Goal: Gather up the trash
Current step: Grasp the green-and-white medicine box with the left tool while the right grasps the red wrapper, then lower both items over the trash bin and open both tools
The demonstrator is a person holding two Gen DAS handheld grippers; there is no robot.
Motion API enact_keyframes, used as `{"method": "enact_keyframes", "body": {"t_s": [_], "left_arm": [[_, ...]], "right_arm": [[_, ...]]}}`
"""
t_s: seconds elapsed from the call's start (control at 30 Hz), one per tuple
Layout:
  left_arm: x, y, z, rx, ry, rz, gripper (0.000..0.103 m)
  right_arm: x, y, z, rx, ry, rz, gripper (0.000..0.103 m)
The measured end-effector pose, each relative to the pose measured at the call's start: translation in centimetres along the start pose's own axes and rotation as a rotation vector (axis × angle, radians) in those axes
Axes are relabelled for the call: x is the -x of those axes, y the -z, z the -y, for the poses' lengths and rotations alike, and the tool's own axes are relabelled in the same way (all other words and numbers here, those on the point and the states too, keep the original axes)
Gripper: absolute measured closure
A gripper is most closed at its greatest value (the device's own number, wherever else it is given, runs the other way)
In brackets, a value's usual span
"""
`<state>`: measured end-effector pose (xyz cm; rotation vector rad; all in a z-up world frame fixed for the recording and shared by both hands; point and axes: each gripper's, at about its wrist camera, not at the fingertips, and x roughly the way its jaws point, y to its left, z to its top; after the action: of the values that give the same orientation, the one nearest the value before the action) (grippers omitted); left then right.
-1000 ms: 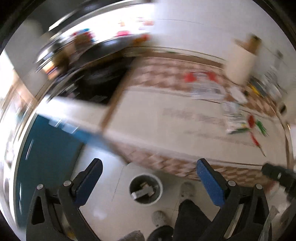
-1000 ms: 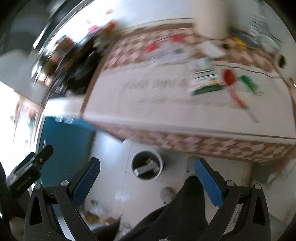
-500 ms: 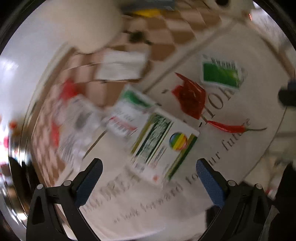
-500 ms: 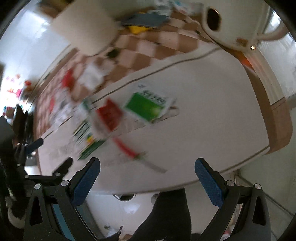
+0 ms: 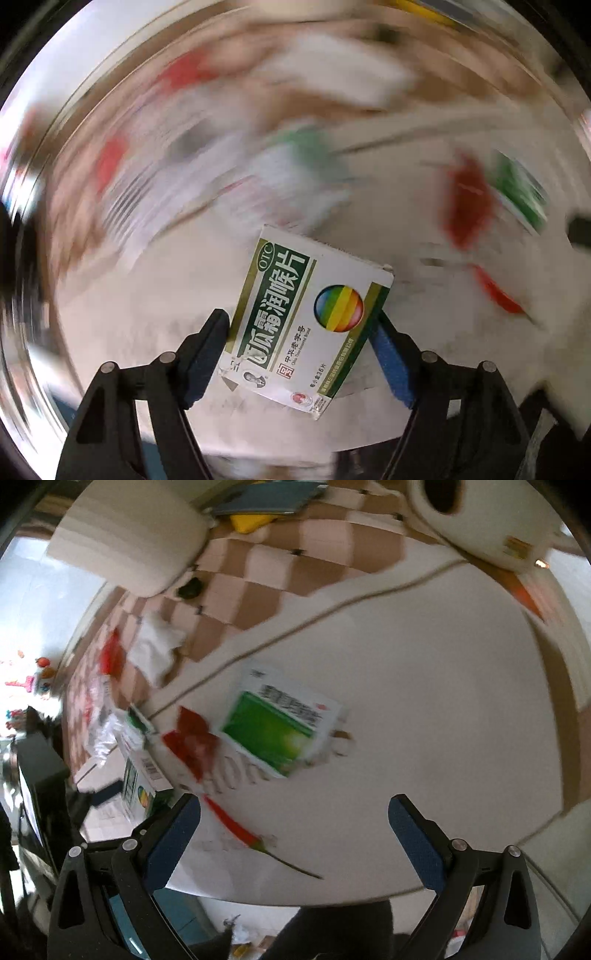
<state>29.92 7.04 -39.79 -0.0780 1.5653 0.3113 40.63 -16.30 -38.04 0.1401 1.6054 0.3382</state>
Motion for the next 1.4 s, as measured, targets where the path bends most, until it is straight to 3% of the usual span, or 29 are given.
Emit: {"method": "enact_keyframes", "body": {"t_s": [0.1,0.2,0.33,0.43,0.47,0.63,0.87,0.97,1.23,1.4], "left_arm": [[-1.4,2.4,-5.8,0.336,0.048,-0.047,0.028],[-2.8,4.1,-9.1,0.513,0.121,-0.077,0.029],[-3.2,4.6,-10.6,0.503,0.126,-0.061,0.027],[-2.6,4.7,-10.3,0.487,0.102,-0.036,0.034],[-2.3,4.8,-10.1,0.475,0.081,-0.025,0.034],[-0.1,5.0,-8.2,0.464,0.023,0.031,0.035],[5.2,6.4,-6.7,0.432,-0.064,0.193,0.035],[7.3,6.6,-6.6,0.428,-0.074,0.254,0.035],[13.0,12.0,-8.9,0.415,-0.098,0.415,0.035],[15.6,17.4,-10.2,0.428,-0.095,0.488,0.035]], "right_arm": [[-1.0,-0.6,-2.6,0.047,-0.050,-0.006,0.026],[-2.9,-1.3,-5.6,0.104,-0.078,-0.005,0.047],[-5.0,-2.2,-8.4,0.156,-0.054,0.010,0.053],[-6.5,-2.8,-9.9,0.200,0.006,0.028,0.058],[-6.5,-2.8,-10.1,0.215,0.021,0.047,0.074],[-6.2,-2.6,-11.9,0.286,0.058,0.087,0.077],[-3.4,-0.8,-13.2,0.330,0.062,0.165,0.078],[-1.7,0.9,-14.1,0.353,0.062,0.207,0.078],[3.4,7.7,-16.3,0.374,0.049,0.318,0.078],[5.8,13.5,-17.4,0.380,0.034,0.363,0.078]]}}
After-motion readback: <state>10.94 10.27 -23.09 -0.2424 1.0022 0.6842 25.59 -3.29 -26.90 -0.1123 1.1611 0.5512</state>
